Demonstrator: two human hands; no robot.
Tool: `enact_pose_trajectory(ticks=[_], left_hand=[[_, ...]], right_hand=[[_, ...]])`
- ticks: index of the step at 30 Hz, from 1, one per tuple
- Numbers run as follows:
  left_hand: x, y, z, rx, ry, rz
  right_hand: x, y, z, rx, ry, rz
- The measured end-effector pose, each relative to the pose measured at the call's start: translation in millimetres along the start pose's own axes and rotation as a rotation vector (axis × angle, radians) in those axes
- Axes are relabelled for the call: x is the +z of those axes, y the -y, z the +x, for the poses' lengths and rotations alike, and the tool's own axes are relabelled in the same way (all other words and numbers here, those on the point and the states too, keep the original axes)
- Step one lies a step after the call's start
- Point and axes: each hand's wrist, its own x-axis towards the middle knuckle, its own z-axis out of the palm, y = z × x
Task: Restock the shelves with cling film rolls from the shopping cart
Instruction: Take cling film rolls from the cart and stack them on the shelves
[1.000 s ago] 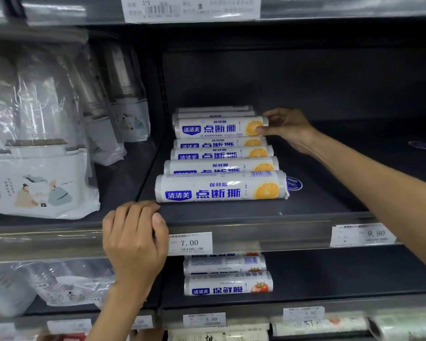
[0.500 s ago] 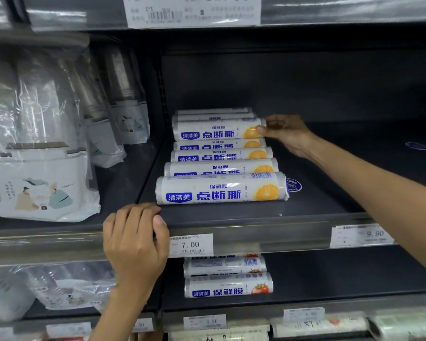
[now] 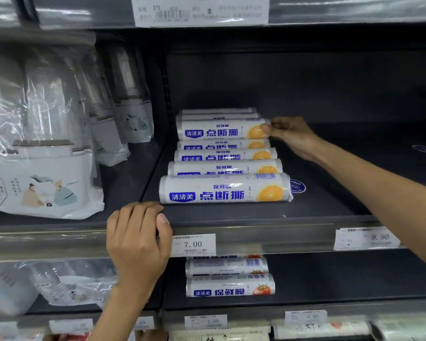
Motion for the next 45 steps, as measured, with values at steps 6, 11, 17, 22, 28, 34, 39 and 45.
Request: enact_pose_trajectory(ticks=[6,11,17,22,28,34,39,45], left_hand=[[-43,-6,72,-0.419,0.067,-0.500],[53,25,183,-0.481,0.499,-0.435],[135,41,184,-0.869,0.891,-0.657],[141,56,180,-0.987,0.812,-0.887],[146,59,179,-0.837,0.766,-0.826],[139,53,178,-0.794,0.770,-0.785],[126,41,172,-0.839,0.715,-0.846],[122,40,167,-0.798,0.632,-0.821]], right_hand=[[-18,9,14,0.025,0.025,0.002],[-12,23,39,0.045,0.087,-0.074],[-6,19,52,0.131,0.069,0.017],[-8,16,54,0.188,0.097,0.127],[-7,13,61,0.169,0.036,0.100],[-6,11,56,0.184,0.093,0.139],[-9,11,53,0.205,0.126,0.197],[-9,8,53,0.187,0.132,0.208]])
